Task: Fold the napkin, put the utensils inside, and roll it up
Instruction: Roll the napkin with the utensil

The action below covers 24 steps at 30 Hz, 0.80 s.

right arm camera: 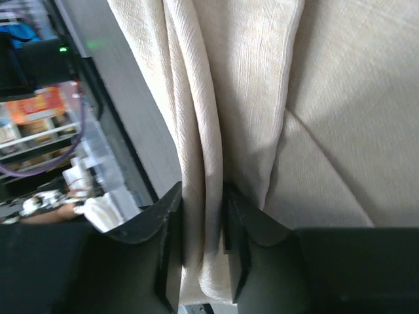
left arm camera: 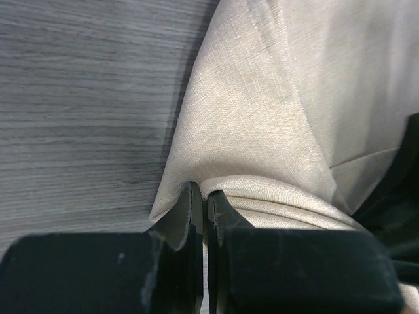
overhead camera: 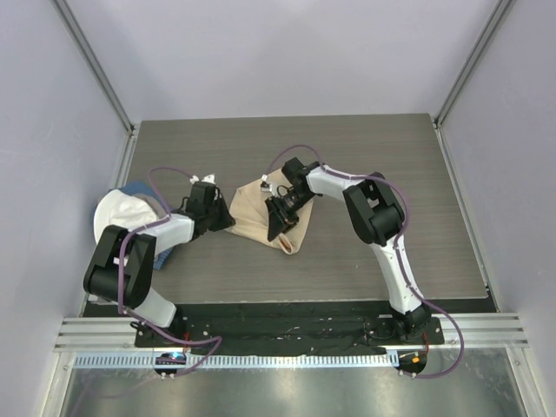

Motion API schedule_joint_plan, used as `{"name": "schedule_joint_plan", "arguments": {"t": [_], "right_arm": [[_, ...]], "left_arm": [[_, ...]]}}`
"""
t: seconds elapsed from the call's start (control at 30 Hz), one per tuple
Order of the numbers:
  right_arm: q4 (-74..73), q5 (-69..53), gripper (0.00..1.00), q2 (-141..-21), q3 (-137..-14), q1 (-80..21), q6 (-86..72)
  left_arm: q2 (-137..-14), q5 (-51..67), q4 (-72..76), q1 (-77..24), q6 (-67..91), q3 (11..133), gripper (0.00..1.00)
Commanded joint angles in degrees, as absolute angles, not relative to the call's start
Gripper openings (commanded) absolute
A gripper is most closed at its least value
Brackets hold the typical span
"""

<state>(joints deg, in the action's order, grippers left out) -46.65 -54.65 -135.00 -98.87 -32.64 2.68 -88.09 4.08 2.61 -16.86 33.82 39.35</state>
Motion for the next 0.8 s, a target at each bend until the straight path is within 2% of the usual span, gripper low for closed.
{"name": "schedule_joint_plan", "arguments": {"t": [0.0,0.07,0.1,0.2,0.3,0.47,0.57,0.77], "right_arm": [[-39.6,-38.9,0.42,-127.5,-93.5,-32.0,2.0],[-36.9,-36.7,0.47,-123.8,-92.2,-32.0,1.7],[-35.9,-35.5,0.55,-122.5,-90.8,-32.2,1.1],[-31.0,-31.0,0.61,-116.3,-87.5,-32.3,0.3],[-27.6,-25.8,0.63,-110.3,-85.0,-33.5,0.9],[-26.4,-23.7,0.64,-103.8,-82.4,-37.2,2.1],[-29.0,-24.1,0.64,-104.1,-82.7,-40.6,1.4],[-33.6,-25.3,0.57,-107.3,-81.8,-46.7,1.2]], "left_arm": [[-90.2,2.0,-6.5,-16.5,33.5,43.6,0.0],[-90.9,2.8,-9.0,-16.5,33.6,45.4,0.0],[-91.2,3.2,-9.9,-16.5,33.6,46.1,0.0],[-92.9,4.2,-13.3,-16.5,33.6,49.0,0.0],[-93.1,4.1,-15.1,-16.5,33.7,50.0,0.0],[-92.7,4.0,-16.6,-16.5,33.3,50.7,0.0],[-93.1,4.4,-17.2,-16.6,33.1,51.2,0.0],[-92.7,4.2,-18.4,-16.5,32.6,51.9,0.0]]}}
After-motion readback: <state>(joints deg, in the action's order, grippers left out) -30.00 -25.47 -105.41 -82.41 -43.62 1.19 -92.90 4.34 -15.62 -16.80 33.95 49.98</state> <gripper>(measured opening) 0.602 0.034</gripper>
